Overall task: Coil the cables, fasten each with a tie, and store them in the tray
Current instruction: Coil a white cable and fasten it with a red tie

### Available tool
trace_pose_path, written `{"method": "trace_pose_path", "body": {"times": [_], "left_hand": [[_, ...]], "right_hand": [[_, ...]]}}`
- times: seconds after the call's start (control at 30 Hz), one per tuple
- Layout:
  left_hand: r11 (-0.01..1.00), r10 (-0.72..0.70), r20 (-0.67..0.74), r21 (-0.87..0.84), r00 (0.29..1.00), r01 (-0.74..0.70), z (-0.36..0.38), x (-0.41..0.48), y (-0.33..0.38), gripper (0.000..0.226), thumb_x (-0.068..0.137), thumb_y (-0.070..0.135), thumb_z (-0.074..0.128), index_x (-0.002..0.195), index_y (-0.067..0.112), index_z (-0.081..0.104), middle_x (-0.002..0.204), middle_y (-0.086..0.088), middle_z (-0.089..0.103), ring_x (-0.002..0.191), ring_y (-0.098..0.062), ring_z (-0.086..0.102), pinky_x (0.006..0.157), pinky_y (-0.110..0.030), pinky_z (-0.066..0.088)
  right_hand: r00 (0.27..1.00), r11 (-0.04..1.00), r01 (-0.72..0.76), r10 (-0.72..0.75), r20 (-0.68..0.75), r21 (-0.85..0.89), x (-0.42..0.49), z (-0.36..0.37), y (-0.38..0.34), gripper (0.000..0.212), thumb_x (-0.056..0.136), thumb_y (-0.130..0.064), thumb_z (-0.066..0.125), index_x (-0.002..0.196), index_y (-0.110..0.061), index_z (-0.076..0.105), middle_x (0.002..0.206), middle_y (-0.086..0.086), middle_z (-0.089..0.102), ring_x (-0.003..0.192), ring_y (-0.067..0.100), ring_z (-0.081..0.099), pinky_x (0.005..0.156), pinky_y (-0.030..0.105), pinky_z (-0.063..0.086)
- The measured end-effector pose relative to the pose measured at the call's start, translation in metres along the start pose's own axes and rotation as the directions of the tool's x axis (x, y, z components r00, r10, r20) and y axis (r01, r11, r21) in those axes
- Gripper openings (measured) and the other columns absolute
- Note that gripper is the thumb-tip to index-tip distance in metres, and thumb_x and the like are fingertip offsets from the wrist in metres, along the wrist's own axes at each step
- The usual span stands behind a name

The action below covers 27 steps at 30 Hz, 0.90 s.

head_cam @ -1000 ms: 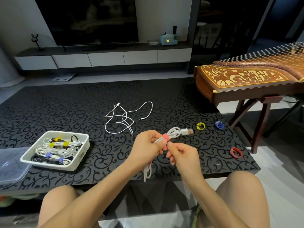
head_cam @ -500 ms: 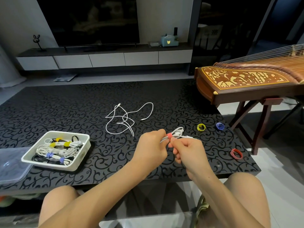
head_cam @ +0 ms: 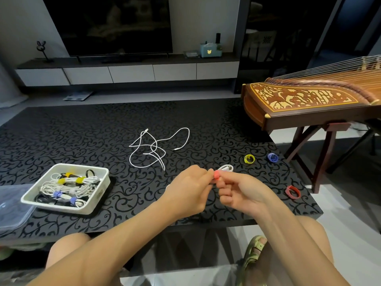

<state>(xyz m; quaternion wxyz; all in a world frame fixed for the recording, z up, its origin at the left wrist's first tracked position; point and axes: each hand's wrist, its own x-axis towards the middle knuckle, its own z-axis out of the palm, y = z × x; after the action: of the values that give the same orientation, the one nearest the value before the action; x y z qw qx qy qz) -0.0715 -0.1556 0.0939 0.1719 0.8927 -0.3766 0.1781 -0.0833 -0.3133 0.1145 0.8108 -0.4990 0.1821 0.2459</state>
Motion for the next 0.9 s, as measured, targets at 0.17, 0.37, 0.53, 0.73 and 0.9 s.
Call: {"method": "trace_pose_path", "body": {"times": [0.17, 0.37, 0.53, 0.73, 0.9], "left_hand": [[0.995, -0.017, -0.05, -0.102, 0.999, 0.012, 0.012, -0.01, -0.002, 0.018, 0.085, -0.002, 0.056, 0.1, -0.003, 0.065, 0.074, -0.014, 0.061, 0.065, -0.03, 0.054, 0.058, -0.042, 0.049], [0.865, -0.497, -0.129, -0.148, 0.858, 0.479, 0.013, -0.029, -0.018, 0.012, 0.089, 0.008, 0.059, 0.093, 0.005, 0.07, 0.078, -0.007, 0.068, 0.075, -0.024, 0.061, 0.068, -0.034, 0.045], [0.772, -0.63, -0.267, -0.11, 0.729, 0.626, -0.009, -0.049, -0.045, 0.01, 0.082, -0.001, 0.06, 0.076, -0.003, 0.067, 0.065, -0.017, 0.065, 0.063, -0.035, 0.059, 0.058, -0.04, 0.04], [0.265, -0.942, -0.327, -0.583, 0.077, 0.768, -0.054, -0.108, -0.134, 0.017, 0.082, 0.017, 0.066, 0.07, 0.009, 0.057, 0.072, -0.009, 0.066, 0.068, -0.026, 0.061, 0.067, -0.033, 0.044], [-0.171, -0.939, 0.08, -0.952, -0.334, 0.252, -0.087, -0.15, -0.216, 0.012, 0.079, -0.008, 0.055, 0.074, 0.004, 0.054, 0.065, -0.009, 0.047, 0.051, -0.016, 0.04, 0.038, -0.014, 0.036]], "right_hand": [[0.986, 0.996, 0.05, -0.037, -0.161, 0.079, 0.021, 0.008, 0.014, 0.024, 0.096, -0.012, 0.052, 0.075, -0.005, 0.059, 0.047, -0.003, 0.036, 0.034, 0.005, 0.026, 0.033, 0.016, 0.021], [0.756, 0.658, 0.306, -0.607, -0.244, -0.688, 0.054, 0.056, 0.045, 0.063, 0.089, -0.024, 0.062, 0.03, -0.017, 0.038, 0.033, -0.008, 0.025, 0.042, 0.012, 0.025, 0.048, 0.03, 0.021], [0.715, 0.475, 0.254, -0.678, -0.167, -0.842, 0.087, 0.117, 0.053, 0.052, 0.087, -0.037, 0.061, 0.042, -0.016, 0.045, 0.044, -0.004, 0.047, 0.052, 0.02, 0.045, 0.056, 0.03, 0.028], [0.61, 0.131, 0.411, -0.775, 0.165, -0.902, 0.101, 0.186, 0.075, 0.037, 0.091, -0.043, 0.054, 0.067, -0.017, 0.063, 0.073, 0.003, 0.069, 0.076, 0.025, 0.061, 0.067, 0.032, 0.039], [0.66, 0.106, 0.467, -0.703, 0.266, -0.878, 0.111, 0.182, 0.091, 0.039, 0.089, -0.035, 0.06, 0.056, -0.017, 0.05, 0.056, -0.003, 0.052, 0.064, 0.023, 0.054, 0.059, 0.03, 0.031]]}}
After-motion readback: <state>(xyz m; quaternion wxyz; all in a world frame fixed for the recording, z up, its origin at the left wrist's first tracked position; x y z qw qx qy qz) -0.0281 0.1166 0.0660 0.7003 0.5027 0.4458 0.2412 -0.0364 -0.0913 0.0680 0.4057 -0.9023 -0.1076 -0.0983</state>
